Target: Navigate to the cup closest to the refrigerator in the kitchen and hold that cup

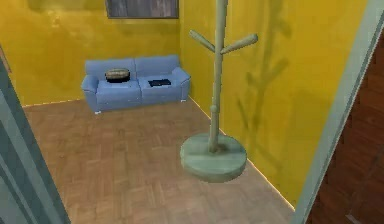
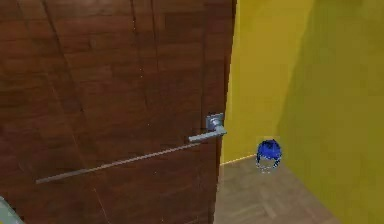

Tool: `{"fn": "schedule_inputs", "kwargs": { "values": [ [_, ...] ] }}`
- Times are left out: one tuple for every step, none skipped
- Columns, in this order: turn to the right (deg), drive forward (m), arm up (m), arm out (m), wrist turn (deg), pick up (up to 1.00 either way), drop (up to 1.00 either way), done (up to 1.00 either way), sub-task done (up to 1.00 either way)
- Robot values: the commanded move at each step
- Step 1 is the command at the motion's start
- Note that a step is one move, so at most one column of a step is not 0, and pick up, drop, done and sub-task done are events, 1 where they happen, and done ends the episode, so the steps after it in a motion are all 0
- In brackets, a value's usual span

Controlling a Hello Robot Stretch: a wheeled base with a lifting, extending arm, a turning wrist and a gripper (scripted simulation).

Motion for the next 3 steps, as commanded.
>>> {"fn": "schedule_inputs", "kwargs": {
  "values": [
    [0.0,0.60,0.00,0.00,0.0,0.00,0.00,0.00,0.00],
    [-45.0,0.00,0.00,0.00,0.0,0.00,0.00,0.00,0.00],
    [-12.0,0.00,0.00,0.00,0.0,0.00,0.00,0.00,0.00]
  ]
}}
